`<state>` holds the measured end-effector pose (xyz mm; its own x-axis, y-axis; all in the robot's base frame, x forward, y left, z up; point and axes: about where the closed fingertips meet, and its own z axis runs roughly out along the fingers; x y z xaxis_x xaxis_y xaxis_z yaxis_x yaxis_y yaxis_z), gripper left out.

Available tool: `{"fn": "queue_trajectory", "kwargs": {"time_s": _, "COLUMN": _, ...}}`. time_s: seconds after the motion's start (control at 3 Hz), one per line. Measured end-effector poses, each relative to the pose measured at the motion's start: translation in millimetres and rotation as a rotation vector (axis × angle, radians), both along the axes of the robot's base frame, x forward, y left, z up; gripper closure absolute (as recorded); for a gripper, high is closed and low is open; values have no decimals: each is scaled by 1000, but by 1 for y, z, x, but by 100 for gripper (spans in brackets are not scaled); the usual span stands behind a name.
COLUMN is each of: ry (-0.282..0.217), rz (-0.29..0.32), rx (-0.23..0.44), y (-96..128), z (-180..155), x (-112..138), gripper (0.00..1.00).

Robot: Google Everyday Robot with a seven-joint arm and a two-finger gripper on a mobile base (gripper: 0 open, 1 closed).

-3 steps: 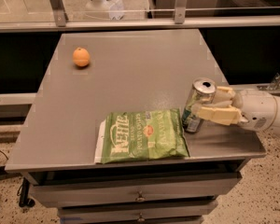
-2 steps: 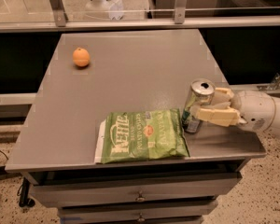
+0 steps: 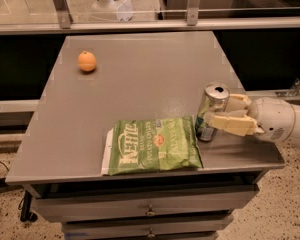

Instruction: Move redbull can near green jalapeno chip bag

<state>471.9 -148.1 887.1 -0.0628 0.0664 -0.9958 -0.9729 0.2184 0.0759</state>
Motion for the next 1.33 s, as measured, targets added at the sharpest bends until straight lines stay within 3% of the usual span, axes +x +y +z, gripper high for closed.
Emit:
{"fn": "queue_trajectory", "kwargs": {"time_s": 0.33, "ry": -8, "rz": -2, "rx": -23, "y": -6, "z": 0, "x": -1, "gripper": 4}}
{"fn": "queue_trajectory", "kwargs": {"time_s": 1.0, "ry": -41, "rz": -40, "rx": -103, "y": -37, "z": 10, "x": 3, "gripper": 0}}
{"fn": "queue_trajectory", "kwargs": {"time_s": 1.33, "ry": -68, "rz": -91, "rx": -163, "y": -75, "z": 17, "x": 17, "gripper": 0}}
